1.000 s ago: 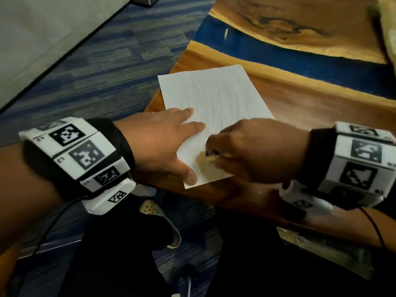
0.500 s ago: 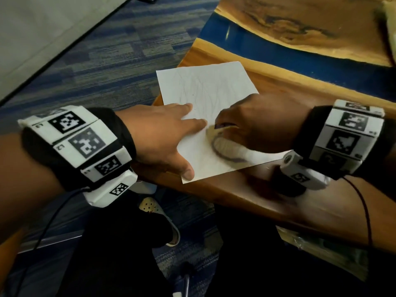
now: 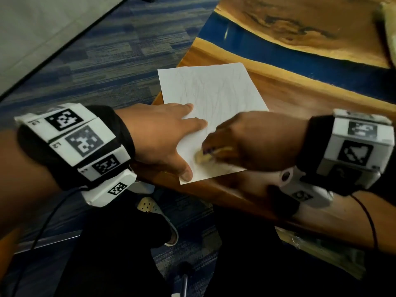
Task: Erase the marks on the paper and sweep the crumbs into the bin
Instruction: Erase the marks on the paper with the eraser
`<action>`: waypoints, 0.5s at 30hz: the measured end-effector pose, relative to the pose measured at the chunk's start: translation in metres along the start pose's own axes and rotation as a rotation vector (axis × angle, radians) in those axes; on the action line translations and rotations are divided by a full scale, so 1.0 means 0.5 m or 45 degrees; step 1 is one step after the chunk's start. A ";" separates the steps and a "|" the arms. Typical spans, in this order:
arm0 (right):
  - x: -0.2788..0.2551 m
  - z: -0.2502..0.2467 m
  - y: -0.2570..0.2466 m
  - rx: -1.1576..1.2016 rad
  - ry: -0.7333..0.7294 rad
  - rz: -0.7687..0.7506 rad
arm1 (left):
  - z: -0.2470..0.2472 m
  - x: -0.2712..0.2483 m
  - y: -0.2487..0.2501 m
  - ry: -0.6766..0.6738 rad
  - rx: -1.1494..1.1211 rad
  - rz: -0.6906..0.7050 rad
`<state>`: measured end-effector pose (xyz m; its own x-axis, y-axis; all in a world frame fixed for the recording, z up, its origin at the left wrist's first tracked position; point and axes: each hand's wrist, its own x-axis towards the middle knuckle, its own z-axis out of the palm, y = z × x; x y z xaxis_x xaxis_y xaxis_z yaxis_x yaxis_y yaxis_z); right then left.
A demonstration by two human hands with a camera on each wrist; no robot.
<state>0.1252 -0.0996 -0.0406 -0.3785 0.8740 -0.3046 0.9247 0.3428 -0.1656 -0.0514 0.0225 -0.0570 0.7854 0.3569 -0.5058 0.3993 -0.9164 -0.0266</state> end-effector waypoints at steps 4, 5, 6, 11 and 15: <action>-0.005 -0.014 0.042 -0.091 0.068 0.270 | -0.002 0.001 0.001 -0.009 0.018 0.013; -0.005 -0.006 0.020 -0.086 0.044 0.183 | -0.002 0.002 0.001 -0.016 0.028 0.010; -0.008 0.003 -0.007 -0.070 0.021 0.027 | -0.002 0.003 0.001 -0.025 0.034 0.005; -0.010 -0.022 0.037 -0.068 0.028 0.240 | -0.006 0.005 0.003 -0.023 0.048 0.008; -0.018 -0.001 -0.021 -0.090 -0.031 -0.010 | -0.005 0.003 0.004 -0.039 0.048 -0.012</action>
<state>0.1190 -0.1109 -0.0358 -0.3859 0.8628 -0.3267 0.9219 0.3738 -0.1019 -0.0483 0.0215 -0.0556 0.7665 0.3603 -0.5317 0.3880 -0.9194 -0.0636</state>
